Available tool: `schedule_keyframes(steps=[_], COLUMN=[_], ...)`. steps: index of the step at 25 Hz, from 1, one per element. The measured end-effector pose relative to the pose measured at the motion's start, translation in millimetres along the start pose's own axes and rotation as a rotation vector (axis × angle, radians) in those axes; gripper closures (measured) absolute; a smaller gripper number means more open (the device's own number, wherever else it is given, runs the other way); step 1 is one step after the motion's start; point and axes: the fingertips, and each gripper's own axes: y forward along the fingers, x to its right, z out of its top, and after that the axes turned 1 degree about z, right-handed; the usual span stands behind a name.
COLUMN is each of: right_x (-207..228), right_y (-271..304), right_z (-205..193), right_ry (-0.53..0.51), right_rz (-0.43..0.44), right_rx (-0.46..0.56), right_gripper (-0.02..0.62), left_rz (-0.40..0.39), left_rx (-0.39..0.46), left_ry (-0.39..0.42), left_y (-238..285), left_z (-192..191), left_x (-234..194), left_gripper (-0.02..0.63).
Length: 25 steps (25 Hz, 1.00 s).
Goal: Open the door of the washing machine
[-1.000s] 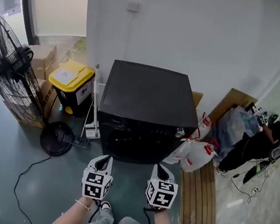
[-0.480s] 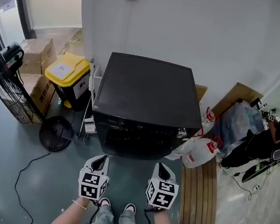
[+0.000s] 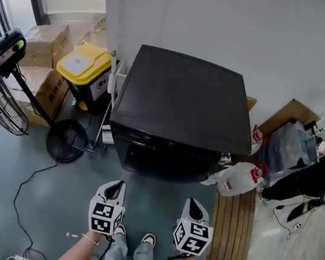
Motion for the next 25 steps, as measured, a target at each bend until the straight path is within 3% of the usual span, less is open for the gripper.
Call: schedule_keyframes(steps=[20,25], right_x=[25.3,31.0], right_y=[138.0,151.2], right_z=[-141.4,-161.9], right_ry=[0.012,0.011], right_rz=[-0.015,-0.032], right_rx=[-0.089,-0.111], right_gripper=[0.589,0.589], left_rz=[0.065,0.075], left_rx=[-0.022,-0.029], left_ry=[-0.088,-0.102], left_y=[112.9,128.8], left_z=[-146.9,-169.3], left_x=[-64.3,-72.6], left_gripper=[0.600,0.600])
